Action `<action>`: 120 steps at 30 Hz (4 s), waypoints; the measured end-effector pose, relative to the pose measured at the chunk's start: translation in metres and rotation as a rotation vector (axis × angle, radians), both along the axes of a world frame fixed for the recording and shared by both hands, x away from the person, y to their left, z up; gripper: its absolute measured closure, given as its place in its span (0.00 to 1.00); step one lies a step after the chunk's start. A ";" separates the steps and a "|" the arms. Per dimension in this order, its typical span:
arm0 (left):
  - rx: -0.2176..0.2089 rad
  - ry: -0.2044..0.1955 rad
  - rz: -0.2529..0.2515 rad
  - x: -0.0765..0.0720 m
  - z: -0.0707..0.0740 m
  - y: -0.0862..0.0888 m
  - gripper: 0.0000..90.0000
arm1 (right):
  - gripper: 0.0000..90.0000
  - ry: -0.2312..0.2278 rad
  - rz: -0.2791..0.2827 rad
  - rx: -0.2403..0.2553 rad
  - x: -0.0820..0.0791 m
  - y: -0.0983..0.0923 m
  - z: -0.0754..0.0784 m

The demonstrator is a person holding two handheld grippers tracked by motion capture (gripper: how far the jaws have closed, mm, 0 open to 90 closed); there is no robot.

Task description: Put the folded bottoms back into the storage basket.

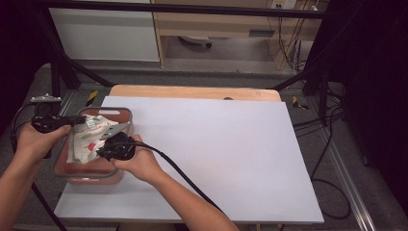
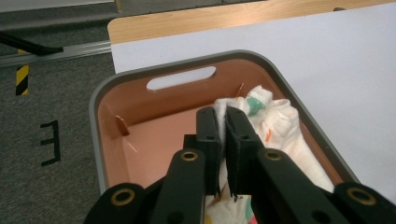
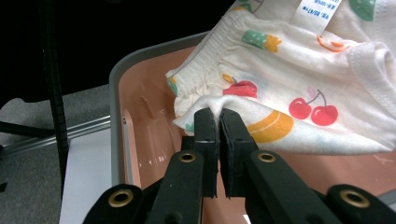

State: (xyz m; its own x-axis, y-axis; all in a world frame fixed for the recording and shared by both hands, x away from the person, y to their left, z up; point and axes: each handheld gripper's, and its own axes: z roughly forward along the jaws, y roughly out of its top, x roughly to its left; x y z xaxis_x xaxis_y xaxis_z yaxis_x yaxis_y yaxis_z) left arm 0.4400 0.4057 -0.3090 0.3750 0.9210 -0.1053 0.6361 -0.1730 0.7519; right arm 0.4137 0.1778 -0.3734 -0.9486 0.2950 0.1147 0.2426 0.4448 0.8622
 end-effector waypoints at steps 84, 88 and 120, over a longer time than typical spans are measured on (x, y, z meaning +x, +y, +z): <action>0.006 -0.151 -0.062 -0.105 -0.036 -0.080 0.07 | 0.07 -0.077 -0.485 0.053 0.031 -0.271 0.071; 0.006 -0.143 -0.053 -0.105 -0.038 -0.078 0.07 | 0.07 -0.076 -0.504 0.051 0.031 -0.287 0.070; 0.014 -0.123 -0.063 -0.103 -0.044 -0.080 0.08 | 0.06 -0.068 -0.658 0.053 0.017 -0.381 0.064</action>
State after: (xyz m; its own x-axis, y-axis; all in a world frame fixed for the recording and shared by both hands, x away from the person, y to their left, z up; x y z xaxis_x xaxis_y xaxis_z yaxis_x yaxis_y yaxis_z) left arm 0.3366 0.3261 -0.3526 0.4416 0.8962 -0.0427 0.5269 -0.2205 0.8209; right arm 0.4303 -0.2037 -0.3092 -0.5782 0.8108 0.0910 0.3934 0.1793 0.9017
